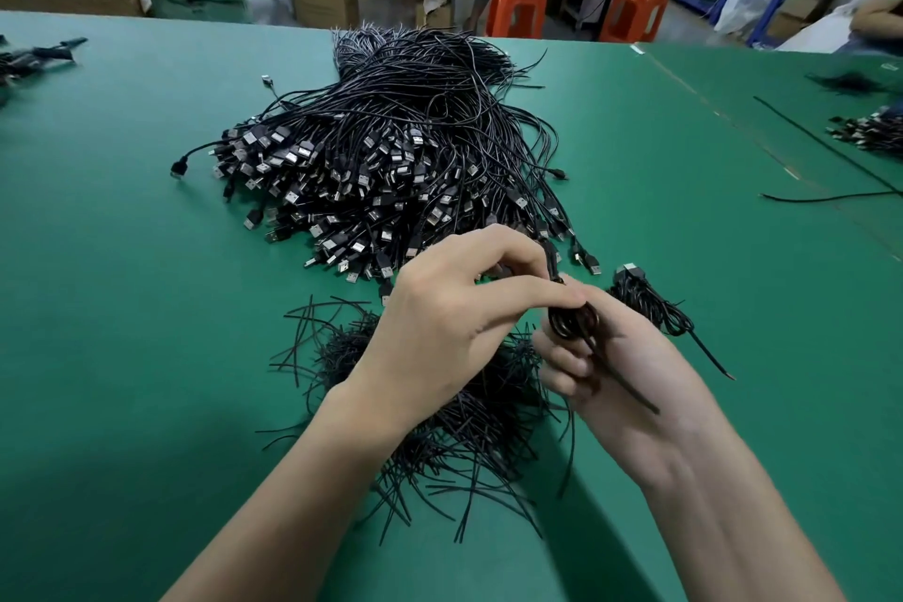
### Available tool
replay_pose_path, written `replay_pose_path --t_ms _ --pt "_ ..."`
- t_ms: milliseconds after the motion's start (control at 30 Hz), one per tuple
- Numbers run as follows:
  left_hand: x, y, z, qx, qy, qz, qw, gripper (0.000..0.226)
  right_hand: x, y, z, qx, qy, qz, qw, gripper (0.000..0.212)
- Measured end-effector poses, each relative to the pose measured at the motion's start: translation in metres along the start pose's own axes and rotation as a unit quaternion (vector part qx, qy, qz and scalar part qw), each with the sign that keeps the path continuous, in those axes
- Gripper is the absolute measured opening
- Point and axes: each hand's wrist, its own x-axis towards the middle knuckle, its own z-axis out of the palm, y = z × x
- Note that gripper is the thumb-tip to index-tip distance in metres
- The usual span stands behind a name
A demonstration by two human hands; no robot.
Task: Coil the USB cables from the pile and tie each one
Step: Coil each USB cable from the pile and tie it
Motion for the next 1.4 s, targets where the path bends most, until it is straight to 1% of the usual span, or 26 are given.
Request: replay_pose_path --t_ms 67,133,233,267,300,333,400,433,467,500,533,567,600,633,700,733,867,1000,1100,1167,1200,1267,1333,1400 --pt "-0.001 0.001 0.004 -0.02 -0.015 -0.024 0.999 0.028 0.001 0.003 -0.006 -0.113 0.035 -0.064 0.991 0.033" --pt "-0.002 0.004 0.009 -0.037 -0.045 -0.041 0.997 0.034 0.005 0.003 -0.013 -0.178 0.067 -0.12 0.974 0.033" --pt "-0.001 0.006 0.011 -0.063 -0.092 -0.076 0.991 0.042 0.012 -0.002 -0.029 -0.203 0.102 -0.145 0.963 0.033" --pt "0.0 0.005 0.01 -0.06 -0.093 -0.094 0.989 0.041 0.015 -0.006 -0.035 -0.223 0.115 -0.149 0.956 0.035" --pt "0.003 0.0 0.008 -0.044 -0.088 -0.115 0.988 0.037 0.018 -0.011 -0.042 -0.271 0.14 -0.155 0.94 0.038" --pt "0.008 -0.008 0.006 -0.017 -0.081 -0.145 0.986 0.033 0.022 -0.015 -0.051 -0.345 0.175 -0.166 0.907 0.04" --pt "0.022 -0.037 0.0 0.06 -0.069 -0.233 0.968 0.029 0.028 -0.027 -0.069 -0.496 0.256 -0.194 0.807 0.038" --pt "0.029 -0.055 -0.002 0.109 -0.07 -0.286 0.95 0.028 0.03 -0.033 -0.076 -0.546 0.287 -0.195 0.763 0.036" --pt "0.037 -0.074 -0.004 0.161 -0.076 -0.33 0.927 0.028 0.032 -0.039 -0.083 -0.587 0.306 -0.182 0.727 0.034" --pt "0.042 -0.091 -0.007 0.21 -0.091 -0.358 0.905 0.031 0.034 -0.043 -0.089 -0.628 0.316 -0.154 0.694 0.033" --pt "0.047 -0.105 -0.008 0.253 -0.114 -0.369 0.887 0.036 0.035 -0.045 -0.095 -0.664 0.319 -0.118 0.666 0.033" --pt "0.052 -0.117 -0.007 0.286 -0.136 -0.37 0.873 0.04 0.037 -0.047 -0.1 -0.691 0.314 -0.084 0.646 0.034" --pt "0.055 -0.126 -0.007 0.307 -0.151 -0.37 0.864 0.043 0.038 -0.047 -0.102 -0.708 0.304 -0.061 0.634 0.038" --pt "0.058 -0.133 -0.006 0.321 -0.162 -0.371 0.856 0.045 0.037 -0.046 -0.103 -0.715 0.295 -0.055 0.632 0.041" --pt "0.064 -0.145 -0.005 0.338 -0.176 -0.369 0.848 0.048 0.036 -0.041 -0.1 -0.703 0.285 -0.08 0.646 0.039" --pt "0.067 -0.149 -0.007 0.341 -0.178 -0.361 0.849 0.047 0.035 -0.039 -0.097 -0.694 0.28 -0.096 0.656 0.035" --pt "0.073 -0.16 -0.018 0.313 -0.191 -0.32 0.874 0.033 0.036 -0.026 -0.083 -0.667 0.241 -0.13 0.693 0.016" --pt "0.072 -0.165 -0.024 0.34 -0.191 -0.284 0.876 0.024 0.036 -0.017 -0.071 -0.637 0.216 -0.186 0.716 0.008" --pt "0.072 -0.167 -0.025 0.349 -0.159 -0.304 0.872 0.021 0.036 -0.012 -0.063 -0.608 0.194 -0.215 0.739 0.005" --pt "0.071 -0.164 -0.026 0.299 -0.117 -0.347 0.881 0.019 0.036 -0.009 -0.055 -0.592 0.176 -0.227 0.753 0.006" --pt "0.07 -0.16 -0.028 0.256 -0.092 -0.375 0.886 0.017 0.035 -0.007 -0.05 -0.581 0.164 -0.232 0.762 0.007" --pt "0.068 -0.142 -0.031 0.157 -0.047 -0.437 0.885 0.013 0.032 -0.002 -0.038 -0.552 0.134 -0.233 0.789 0.008" --pt "0.064 -0.113 -0.036 0.08 -0.021 -0.466 0.881 0.01 0.03 0.004 -0.027 -0.509 0.096 -0.209 0.829 0.012" --pt "0.058 -0.077 -0.039 0.014 -0.024 -0.468 0.883 0.009 0.03 0.009 -0.016 -0.43 0.057 -0.155 0.888 0.023"
